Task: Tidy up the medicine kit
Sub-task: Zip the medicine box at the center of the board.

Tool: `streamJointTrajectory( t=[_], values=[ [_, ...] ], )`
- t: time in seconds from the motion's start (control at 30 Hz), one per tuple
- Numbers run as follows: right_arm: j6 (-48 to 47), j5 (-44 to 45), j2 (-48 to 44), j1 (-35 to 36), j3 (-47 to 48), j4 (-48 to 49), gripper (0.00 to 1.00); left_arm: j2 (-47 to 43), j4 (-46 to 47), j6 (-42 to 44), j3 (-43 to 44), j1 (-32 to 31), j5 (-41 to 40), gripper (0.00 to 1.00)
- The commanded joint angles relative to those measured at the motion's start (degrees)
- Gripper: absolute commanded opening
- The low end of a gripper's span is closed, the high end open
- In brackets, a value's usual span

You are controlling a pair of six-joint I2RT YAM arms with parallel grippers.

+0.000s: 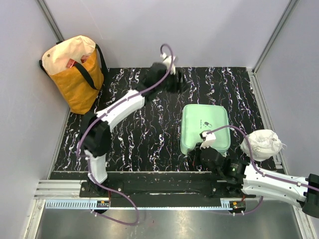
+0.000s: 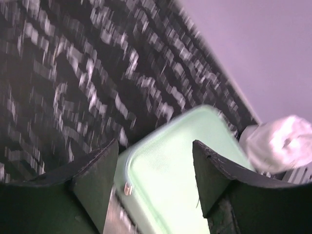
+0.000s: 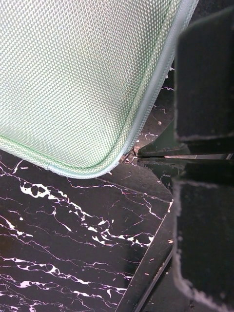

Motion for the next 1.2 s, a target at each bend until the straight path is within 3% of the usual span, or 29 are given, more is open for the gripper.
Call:
streamJointTrajectory(
  t=[0.0, 0.07, 0.17, 0.33, 0.47, 0.67, 0.87, 0.9, 1.07, 1.17],
  values=[
    [-2.8, 2.4, -0.1, 0.0, 0.4, 3.7, 0.0, 12.0, -11.5, 4.0, 19.8, 0.3, 7.5, 0.66],
    [-3.1, 3.2, -0.2, 0.0, 0.5, 3.9, 0.0, 15.7, -15.3, 3.7, 22.6, 0.2, 7.5, 0.66],
    [-3.9, 3.4, 0.3, 0.0, 0.6, 4.7, 0.0, 16.0, -12.3, 2.9, 15.6, 0.2, 9.0, 0.68],
    [-4.1, 2.7, 2.3, 0.1, 1.2, 5.7, 0.0, 12.5, -0.5, -1.2, 0.3, 0.2, 10.6, 0.69],
    [-4.1, 2.3, 2.9, 0.0, 1.3, 5.9, 0.0, 11.6, 5.1, -4.1, -6.0, 0.3, 10.5, 0.71],
    [-4.7, 2.4, 3.2, 0.0, 1.8, 5.2, 0.0, 10.3, 19.6, -12.3, -14.1, 0.6, 19.6, 0.66],
    [-5.9, 1.3, 6.8, 0.0, 2.6, 6.4, 0.0, 8.5, 18.5, -13.2, -18.1, -0.9, 18.9, 0.65],
    [-6.3, 1.0, 7.8, 0.0, 2.8, 6.9, 0.0, 8.8, 18.3, -13.4, -18.0, -1.1, 18.9, 0.63],
    [-7.3, 0.2, 11.9, 0.0, 4.1, 8.2, 0.0, 11.4, 21.1, -15.6, -18.4, -1.9, 19.3, 0.31],
    [-7.3, 0.6, 11.2, 0.0, 3.7, 8.2, 0.0, 12.1, 22.3, -17.0, -19.2, -2.5, 18.7, 0.17]
  ],
)
